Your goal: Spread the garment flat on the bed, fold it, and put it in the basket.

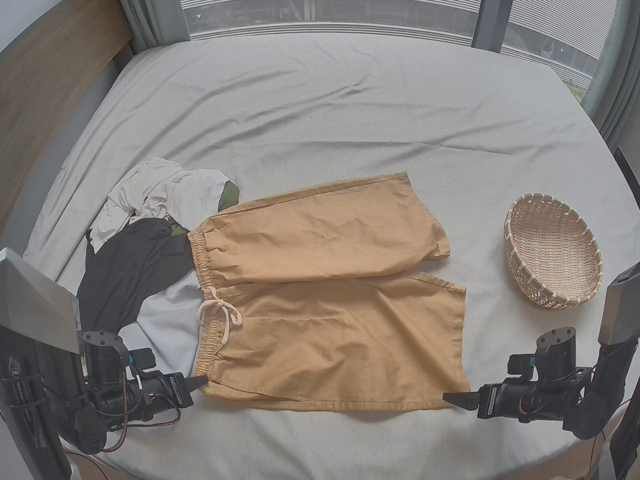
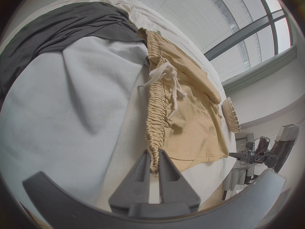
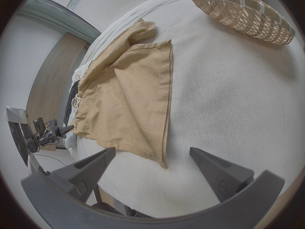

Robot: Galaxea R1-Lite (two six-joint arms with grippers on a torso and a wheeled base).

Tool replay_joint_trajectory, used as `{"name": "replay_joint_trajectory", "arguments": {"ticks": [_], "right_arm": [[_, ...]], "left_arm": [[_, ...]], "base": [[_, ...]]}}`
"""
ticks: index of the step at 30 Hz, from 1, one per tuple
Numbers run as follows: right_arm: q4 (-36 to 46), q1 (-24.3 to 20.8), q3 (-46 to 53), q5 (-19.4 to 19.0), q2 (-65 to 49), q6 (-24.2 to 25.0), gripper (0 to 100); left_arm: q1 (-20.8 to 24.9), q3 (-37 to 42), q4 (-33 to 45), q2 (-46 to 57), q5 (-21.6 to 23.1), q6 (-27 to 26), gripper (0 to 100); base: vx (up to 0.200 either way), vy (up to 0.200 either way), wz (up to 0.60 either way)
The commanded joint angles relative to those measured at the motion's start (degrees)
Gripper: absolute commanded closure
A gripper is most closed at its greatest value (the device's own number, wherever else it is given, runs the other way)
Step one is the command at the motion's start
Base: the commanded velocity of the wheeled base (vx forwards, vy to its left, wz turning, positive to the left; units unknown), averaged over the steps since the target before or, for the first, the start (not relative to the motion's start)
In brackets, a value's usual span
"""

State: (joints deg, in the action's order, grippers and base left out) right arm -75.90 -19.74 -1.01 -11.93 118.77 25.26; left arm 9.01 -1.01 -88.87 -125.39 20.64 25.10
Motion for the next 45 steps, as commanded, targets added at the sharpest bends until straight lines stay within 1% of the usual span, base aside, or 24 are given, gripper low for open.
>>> {"name": "replay_joint_trajectory", "arguments": {"ticks": [1, 4, 8, 9, 25, 28, 30, 33, 36, 37, 40, 43, 44, 45], "right_arm": [[-3.1, -0.1, 1.0, 0.0, 6.2, 0.1, 0], [-5.8, -0.7, 1.0, 0.1, 8.3, 0.3, 0], [-7.2, -2.0, 1.0, 0.2, 8.3, 1.3, 0], [-7.5, -2.1, 1.0, 0.2, 8.4, 1.5, 100], [-7.2, -1.7, 1.0, 0.9, 7.8, 1.7, 100], [-6.6, -2.1, 1.0, 1.1, 7.4, 1.9, 100], [-4.0, -2.8, 1.0, 1.1, 5.8, 1.8, 100], [1.8, -4.5, 1.0, 1.0, 2.3, 1.6, 100], [4.9, -5.9, 1.0, 1.0, -0.1, 1.6, 100], [5.3, -6.2, 1.0, 1.1, -0.6, 1.6, 100], [6.1, -5.8, 1.0, 1.1, -0.9, 1.6, 100], [6.2, -5.7, 1.0, 1.1, -0.8, 1.6, 100], [6.2, -5.8, 1.0, 1.1, -0.8, 1.7, 100], [6.3, -5.8, 1.0, 1.1, -0.8, 1.6, 100]], "left_arm": [[0.0, 0.8, 0.0, 0.0, 0.0, 0.0, 100], [0.0, 0.8, 0.0, -0.1, -0.1, 0.0, 100], [0.1, 0.8, 0.0, 0.0, -0.1, 0.0, 100], [0.1, 0.8, 0.0, 0.0, -0.1, 0.0, 100], [-0.4, 0.9, 0.0, -0.9, 0.0, 0.1, 100], [-0.7, 0.9, 0.0, -0.3, 1.0, 0.2, 100], [-1.5, 0.9, 0.1, 0.0, 2.1, 0.0, 100], [-2.9, 0.9, 0.4, -0.1, 2.2, 0.1, 100], [-3.7, 0.9, 1.2, -0.2, 2.3, -0.1, 100], [-3.7, 0.9, 1.8, -0.2, 2.3, -0.1, 100], [-3.8, 0.9, 6.9, 1.7, 2.7, -1.6, 100], [-3.7, 0.9, 14.2, 5.2, 5.6, -3.5, 100], [-3.7, 0.9, 17.8, 7.7, 6.9, -4.4, 100], [-3.7, 0.9, 19.3, 8.7, 7.2, -4.8, 100]], "base": [[0.0, 0.0, 0.0], [0.0, 0.0, 0.0], [0.0, 0.0, 0.0], [0.0, 0.0, 0.0], [0.0, 0.0, 0.0], [0.0, 0.0, 0.0], [0.0, 0.0, 0.0], [0.0, 0.0, 0.0], [0.0, 0.0, 0.0], [0.0, 0.0, 0.0], [0.0, 0.0, 0.0], [0.0, 0.0, 0.0], [0.0, 0.0, 0.0], [0.0, 0.0, 0.0]]}}
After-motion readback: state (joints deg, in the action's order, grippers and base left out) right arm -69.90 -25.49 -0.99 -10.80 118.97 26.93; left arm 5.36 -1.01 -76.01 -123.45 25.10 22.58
